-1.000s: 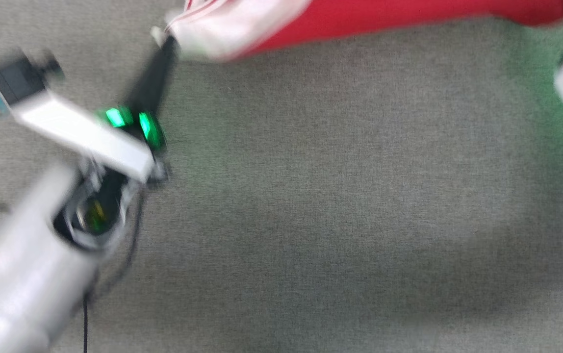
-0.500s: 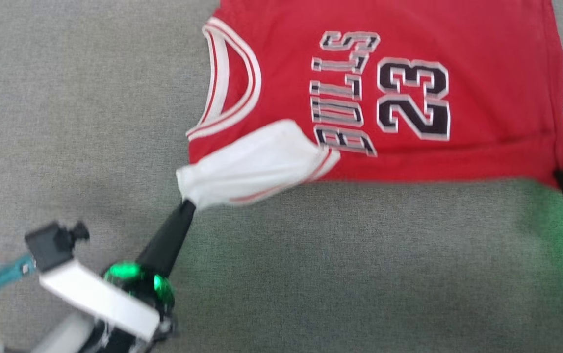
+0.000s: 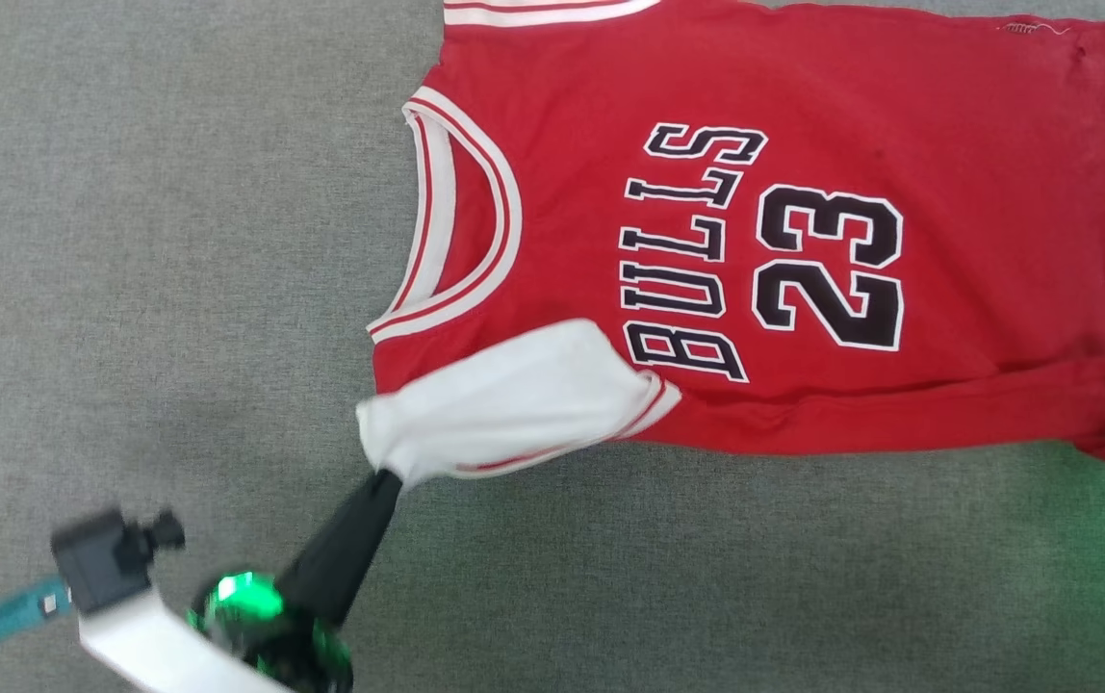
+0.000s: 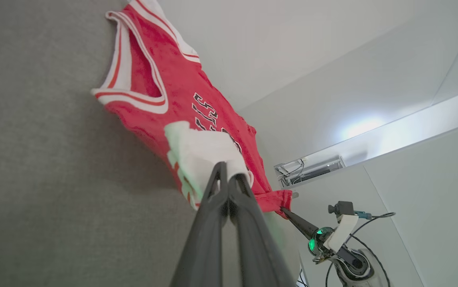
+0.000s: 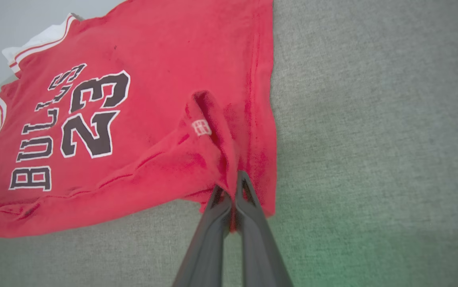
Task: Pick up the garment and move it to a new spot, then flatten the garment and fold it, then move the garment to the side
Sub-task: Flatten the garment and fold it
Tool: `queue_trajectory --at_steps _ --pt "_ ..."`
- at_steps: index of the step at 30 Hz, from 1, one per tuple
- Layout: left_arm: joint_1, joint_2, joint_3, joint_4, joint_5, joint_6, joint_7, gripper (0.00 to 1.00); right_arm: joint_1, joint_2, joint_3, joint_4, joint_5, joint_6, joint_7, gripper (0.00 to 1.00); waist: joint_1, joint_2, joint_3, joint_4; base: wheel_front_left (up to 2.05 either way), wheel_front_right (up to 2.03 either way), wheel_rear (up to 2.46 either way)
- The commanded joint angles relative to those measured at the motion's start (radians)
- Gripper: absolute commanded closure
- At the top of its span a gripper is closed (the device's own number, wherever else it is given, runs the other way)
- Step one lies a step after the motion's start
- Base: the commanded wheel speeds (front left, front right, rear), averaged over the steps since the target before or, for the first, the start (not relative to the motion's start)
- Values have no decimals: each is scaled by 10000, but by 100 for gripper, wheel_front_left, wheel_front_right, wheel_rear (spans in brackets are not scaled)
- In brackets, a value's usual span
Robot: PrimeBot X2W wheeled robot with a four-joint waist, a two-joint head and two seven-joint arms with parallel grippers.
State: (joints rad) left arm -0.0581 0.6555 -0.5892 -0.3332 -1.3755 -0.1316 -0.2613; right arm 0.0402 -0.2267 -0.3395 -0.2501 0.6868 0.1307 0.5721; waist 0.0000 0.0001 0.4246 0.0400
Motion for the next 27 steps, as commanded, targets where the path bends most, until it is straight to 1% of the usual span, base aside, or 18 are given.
queue_trajectory --at_steps 1,5,11,16,21,27 --pt "-352 47 -19 -41 77 21 -4 100 -200 46 -60 -14 -56 0 28 100 0 -1 4 7 0 0 0" --pt "-1819 92 -261 141 -295 21 419 100 -767 95 -122 216 -158 0 116 100 0 -1 146 -5 0 0 0" --pt "-4070 -14 -165 1223 -1323 23 1217 100 -1929 228 -130 879 -218 -2 -41 100 0 -1 594 -176 0 0 0" --pt "-5354 -127 -38 2128 -1646 23 1610 100 -2676 295 -192 1327 -290 0 -445 100 0 -1 998 -288 0 0 0" --pt "-6046 -246 -4 3110 -1689 23 1722 100 -3253 299 -46 1854 -298 -2 -872 100 0 -1 1260 -429 0 0 0" --pt "-6354 -403 -13 4359 -1716 23 1617 100 -3757 373 212 2485 -378 -2 -1400 100 0 -1 1485 -552 0 0 0"
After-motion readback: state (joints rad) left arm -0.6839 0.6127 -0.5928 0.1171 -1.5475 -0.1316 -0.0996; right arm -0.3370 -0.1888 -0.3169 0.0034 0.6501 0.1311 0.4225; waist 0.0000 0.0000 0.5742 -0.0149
